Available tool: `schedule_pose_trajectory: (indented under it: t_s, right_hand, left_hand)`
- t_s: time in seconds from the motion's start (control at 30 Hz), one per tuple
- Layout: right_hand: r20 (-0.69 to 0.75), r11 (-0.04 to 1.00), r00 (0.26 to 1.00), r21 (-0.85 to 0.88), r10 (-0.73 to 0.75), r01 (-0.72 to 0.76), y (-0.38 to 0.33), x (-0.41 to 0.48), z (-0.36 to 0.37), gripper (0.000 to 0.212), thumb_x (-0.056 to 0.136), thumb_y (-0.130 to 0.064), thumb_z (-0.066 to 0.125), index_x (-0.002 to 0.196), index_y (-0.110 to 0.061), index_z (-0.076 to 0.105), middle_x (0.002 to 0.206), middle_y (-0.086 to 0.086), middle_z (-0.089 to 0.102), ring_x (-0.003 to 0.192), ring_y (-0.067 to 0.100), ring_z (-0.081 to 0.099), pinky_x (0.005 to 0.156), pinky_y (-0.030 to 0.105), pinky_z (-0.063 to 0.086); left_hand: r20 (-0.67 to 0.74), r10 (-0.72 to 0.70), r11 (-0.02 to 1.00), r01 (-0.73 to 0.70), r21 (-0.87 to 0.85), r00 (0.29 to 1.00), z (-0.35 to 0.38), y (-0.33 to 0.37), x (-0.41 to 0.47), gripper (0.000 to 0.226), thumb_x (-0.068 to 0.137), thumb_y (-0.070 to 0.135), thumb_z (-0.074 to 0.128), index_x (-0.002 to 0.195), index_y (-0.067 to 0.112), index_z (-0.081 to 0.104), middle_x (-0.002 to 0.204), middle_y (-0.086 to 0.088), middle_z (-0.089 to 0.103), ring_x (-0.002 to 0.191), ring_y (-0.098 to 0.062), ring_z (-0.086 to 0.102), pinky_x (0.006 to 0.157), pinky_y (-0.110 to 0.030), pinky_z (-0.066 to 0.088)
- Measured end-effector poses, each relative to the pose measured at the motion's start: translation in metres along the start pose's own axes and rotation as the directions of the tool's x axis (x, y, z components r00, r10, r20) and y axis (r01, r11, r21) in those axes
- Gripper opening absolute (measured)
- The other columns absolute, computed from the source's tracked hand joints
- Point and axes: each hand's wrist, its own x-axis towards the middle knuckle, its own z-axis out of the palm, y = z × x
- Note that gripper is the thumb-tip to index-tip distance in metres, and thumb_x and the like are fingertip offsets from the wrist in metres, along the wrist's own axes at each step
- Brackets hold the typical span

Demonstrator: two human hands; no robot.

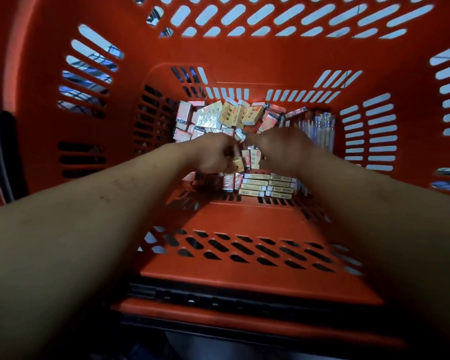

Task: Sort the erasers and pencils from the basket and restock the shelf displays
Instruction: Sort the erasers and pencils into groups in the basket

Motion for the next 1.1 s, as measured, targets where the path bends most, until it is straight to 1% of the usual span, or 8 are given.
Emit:
schedule_pose_trajectory:
  t_s: [0.1,0.23,0.5,0.6,0.7,0.8,0.93,1.1]
  right_hand:
    - [-0.035,0.989,0.999,-0.145,0.001,-0.006,-0.002,0.002,0.007,0.078,0.091,-0.016,0.061,0.156,-0.028,0.019,0.080,-0.001,0.065,0.068,0.026,0.064,0.050,0.026,0.034]
    - [-0.038,0.966,0.998,-0.253,-0.057,0.045,-0.008,0.001,0.004,0.055,0.090,-0.007,0.054,0.140,-0.024,0.041,0.084,0.001,0.066,0.062,0.027,0.059,0.046,0.025,0.030]
    - [-0.020,0.945,0.995,-0.315,-0.099,0.088,-0.014,0.008,0.001,0.043,0.096,-0.005,0.050,0.133,-0.027,0.054,0.094,-0.001,0.066,0.082,0.029,0.066,0.046,0.026,0.028]
    - [-0.028,0.964,0.992,-0.243,-0.122,0.111,-0.007,0.004,0.000,0.034,0.095,-0.031,0.063,0.128,-0.024,0.059,0.109,-0.001,0.066,0.092,0.028,0.067,0.062,0.030,0.049]
    - [-0.062,0.996,0.995,0.003,-0.084,0.084,0.003,-0.009,-0.006,0.059,0.088,-0.053,0.067,0.136,-0.021,0.058,0.133,0.004,0.054,0.107,0.030,0.063,0.073,0.031,0.049]
    - [-0.207,0.971,0.978,0.234,-0.004,0.053,0.013,-0.016,-0.010,0.059,0.080,-0.044,0.078,0.128,-0.014,0.062,0.130,0.013,0.051,0.106,0.034,0.060,0.071,0.029,0.036]
    - [-0.321,0.946,0.941,0.325,0.110,0.000,0.019,-0.009,-0.007,0.046,0.078,-0.057,0.066,0.101,-0.017,0.064,0.110,0.006,0.046,0.086,0.028,0.062,0.067,0.038,0.047]
    - [-0.410,0.955,0.897,0.293,0.164,-0.041,0.013,-0.003,-0.014,0.048,0.083,-0.037,0.076,0.119,-0.011,0.060,0.125,0.008,0.055,0.101,0.036,0.063,0.075,0.050,0.055]
  left_hand:
    - [-0.001,0.000,1.000,0.000,-0.024,1.000,0.001,0.000,0.000,0.023,0.089,0.009,0.070,0.111,0.013,0.066,0.093,-0.001,0.065,0.086,-0.021,0.058,0.060,-0.017,0.037]
    - [0.000,-0.009,0.999,0.009,-0.047,1.000,0.001,0.000,-0.001,0.025,0.088,0.008,0.069,0.112,0.012,0.067,0.100,-0.007,0.071,0.085,-0.021,0.062,0.060,-0.018,0.039]
    - [-0.004,-0.005,0.998,0.005,-0.063,1.000,0.001,0.000,-0.002,0.023,0.089,0.009,0.070,0.112,0.012,0.067,0.096,-0.005,0.070,0.080,-0.019,0.062,0.063,-0.020,0.042]
    - [0.010,-0.008,0.999,0.009,-0.047,1.000,-0.002,-0.002,-0.003,0.021,0.090,0.009,0.069,0.111,0.013,0.068,0.087,0.003,0.067,0.074,-0.012,0.060,0.065,-0.022,0.045]
    - [-0.016,-0.038,0.998,0.037,-0.052,0.999,-0.012,-0.007,-0.005,0.018,0.087,0.007,0.070,0.102,0.017,0.068,0.088,0.004,0.067,0.080,-0.017,0.060,0.070,-0.027,0.043]
    - [-0.030,-0.071,0.997,0.070,-0.016,0.997,-0.018,-0.011,-0.006,0.021,0.083,0.004,0.070,0.101,0.014,0.068,0.094,-0.003,0.069,0.087,-0.023,0.061,0.073,-0.031,0.046]
    - [-0.026,-0.097,0.995,0.098,0.038,0.995,-0.018,-0.012,-0.005,0.031,0.079,-0.001,0.067,0.108,0.010,0.069,0.105,-0.009,0.070,0.097,-0.029,0.063,0.080,-0.036,0.050]
    - [-0.038,-0.093,0.995,0.095,0.040,0.995,-0.018,-0.012,-0.004,0.031,0.081,0.001,0.067,0.111,0.010,0.070,0.109,-0.010,0.071,0.102,-0.030,0.065,0.086,-0.039,0.054]
